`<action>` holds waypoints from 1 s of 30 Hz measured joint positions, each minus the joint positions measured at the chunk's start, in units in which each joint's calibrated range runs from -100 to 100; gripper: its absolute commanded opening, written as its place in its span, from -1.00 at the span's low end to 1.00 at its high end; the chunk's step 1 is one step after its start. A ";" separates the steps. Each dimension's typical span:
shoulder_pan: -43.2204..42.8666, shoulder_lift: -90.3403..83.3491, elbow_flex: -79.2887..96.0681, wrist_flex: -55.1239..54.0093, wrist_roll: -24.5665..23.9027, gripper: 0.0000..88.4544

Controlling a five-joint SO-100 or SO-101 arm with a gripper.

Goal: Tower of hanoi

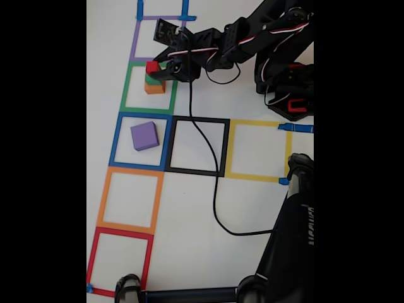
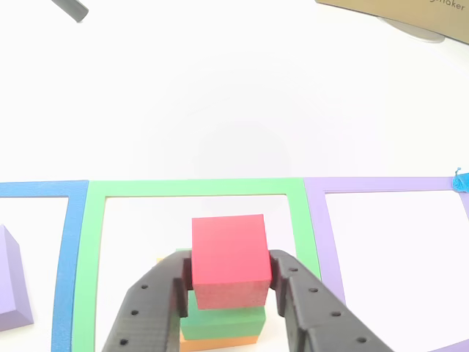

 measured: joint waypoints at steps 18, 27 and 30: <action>-8.31 -16.12 -60.20 87.79 0.36 -0.97; -15.92 -11.48 -90.39 108.59 0.36 -0.98; -17.79 -11.23 -92.16 109.39 0.36 -0.98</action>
